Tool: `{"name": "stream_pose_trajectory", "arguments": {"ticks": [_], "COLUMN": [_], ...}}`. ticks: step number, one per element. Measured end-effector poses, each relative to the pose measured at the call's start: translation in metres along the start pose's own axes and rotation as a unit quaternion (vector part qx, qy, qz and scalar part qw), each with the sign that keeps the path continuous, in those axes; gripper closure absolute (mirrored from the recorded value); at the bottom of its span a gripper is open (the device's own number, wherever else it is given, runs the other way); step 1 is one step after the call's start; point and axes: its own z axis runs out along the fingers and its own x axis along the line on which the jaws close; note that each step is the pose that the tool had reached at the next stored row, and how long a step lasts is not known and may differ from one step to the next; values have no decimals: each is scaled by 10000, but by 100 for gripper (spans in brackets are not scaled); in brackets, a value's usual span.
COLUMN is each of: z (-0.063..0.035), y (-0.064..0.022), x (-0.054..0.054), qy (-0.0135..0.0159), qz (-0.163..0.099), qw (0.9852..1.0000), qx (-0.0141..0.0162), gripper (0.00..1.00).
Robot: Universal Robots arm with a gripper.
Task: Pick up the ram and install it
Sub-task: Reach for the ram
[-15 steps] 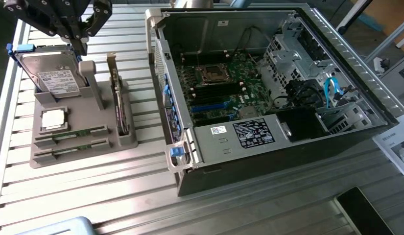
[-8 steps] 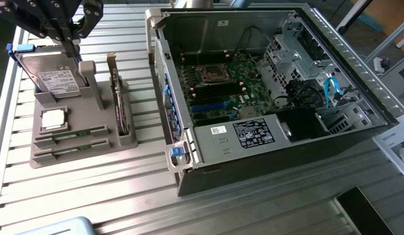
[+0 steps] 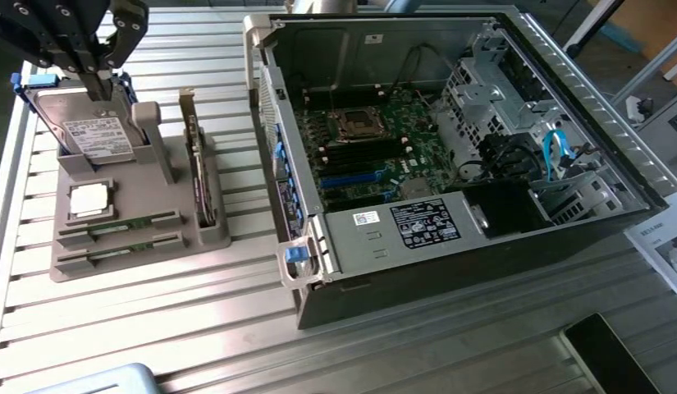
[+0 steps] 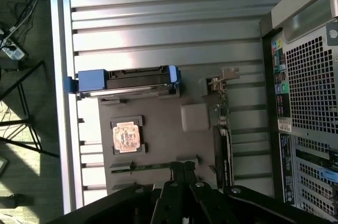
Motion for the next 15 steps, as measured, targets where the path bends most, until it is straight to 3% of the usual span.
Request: {"name": "stream_pose_trajectory", "arguments": {"ticks": [8,12,15], "z": [2,1,2], "y": [-6,-6,-5], "x": [27,6,4], "qy": [6,72,81], "qz": [1,3,4], "qw": [10000,10000,10000], "qx": [-1,6,6], "gripper": [89,89,89]}}
